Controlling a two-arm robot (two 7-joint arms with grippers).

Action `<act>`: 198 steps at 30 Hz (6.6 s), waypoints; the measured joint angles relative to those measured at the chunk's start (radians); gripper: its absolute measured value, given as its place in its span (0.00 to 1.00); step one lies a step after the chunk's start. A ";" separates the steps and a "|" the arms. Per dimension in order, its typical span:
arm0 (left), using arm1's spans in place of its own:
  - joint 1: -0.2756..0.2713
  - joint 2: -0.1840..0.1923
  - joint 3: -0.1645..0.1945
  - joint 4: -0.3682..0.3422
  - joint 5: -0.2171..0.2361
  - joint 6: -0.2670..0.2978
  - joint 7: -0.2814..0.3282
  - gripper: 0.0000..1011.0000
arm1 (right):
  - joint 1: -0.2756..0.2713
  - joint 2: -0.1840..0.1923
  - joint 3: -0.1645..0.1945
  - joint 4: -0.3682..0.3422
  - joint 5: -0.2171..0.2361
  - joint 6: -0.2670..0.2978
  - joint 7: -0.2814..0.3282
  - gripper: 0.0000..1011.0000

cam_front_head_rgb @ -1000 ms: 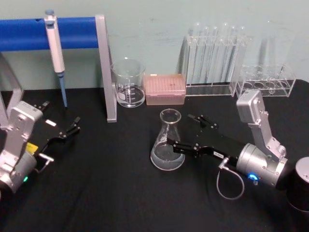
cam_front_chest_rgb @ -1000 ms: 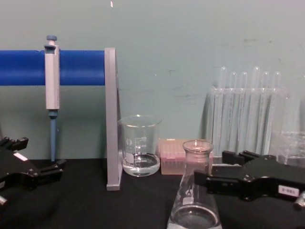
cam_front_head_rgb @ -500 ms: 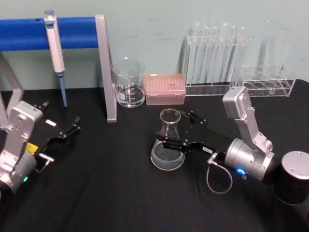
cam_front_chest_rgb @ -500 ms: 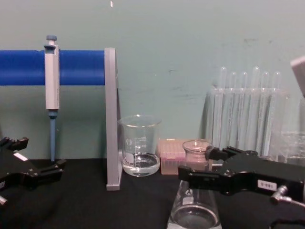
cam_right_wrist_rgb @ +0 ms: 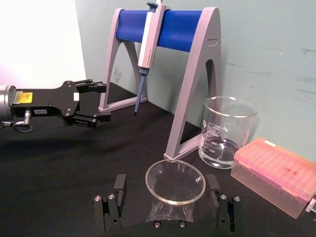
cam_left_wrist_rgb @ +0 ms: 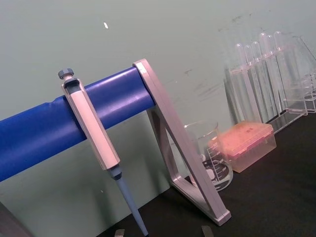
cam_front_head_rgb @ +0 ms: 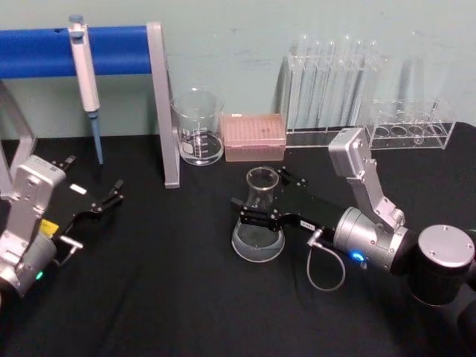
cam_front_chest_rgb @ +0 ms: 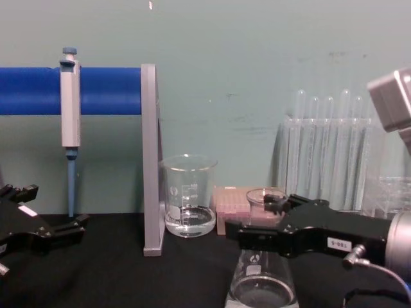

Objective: Grasp the erlenmeyer flask with one hand, shake it three times, then place it back.

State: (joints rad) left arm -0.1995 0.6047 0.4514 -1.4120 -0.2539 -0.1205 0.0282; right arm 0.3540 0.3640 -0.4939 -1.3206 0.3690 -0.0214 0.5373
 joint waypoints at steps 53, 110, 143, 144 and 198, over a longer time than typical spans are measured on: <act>0.000 0.000 0.000 0.000 0.000 0.000 0.000 0.99 | 0.011 -0.009 -0.002 0.016 -0.007 0.003 -0.002 0.44; 0.000 0.000 0.000 0.000 0.000 0.000 0.000 0.99 | -0.076 0.063 0.123 -0.297 0.062 0.125 -0.142 0.44; 0.000 0.000 0.000 0.000 0.000 0.000 0.000 0.99 | -0.087 0.101 0.081 -0.319 0.106 0.078 -0.017 0.44; 0.000 0.000 0.000 0.000 0.000 0.000 0.000 0.99 | -0.086 0.105 0.076 -0.320 0.109 0.074 -0.008 0.44; 0.000 0.000 0.000 0.000 0.000 0.000 0.000 0.99 | -0.049 0.114 0.006 -0.299 0.123 0.035 -0.099 0.44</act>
State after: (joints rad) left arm -0.1995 0.6047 0.4514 -1.4120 -0.2539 -0.1205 0.0283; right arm 0.3051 0.4779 -0.4877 -1.6200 0.4924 0.0136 0.4384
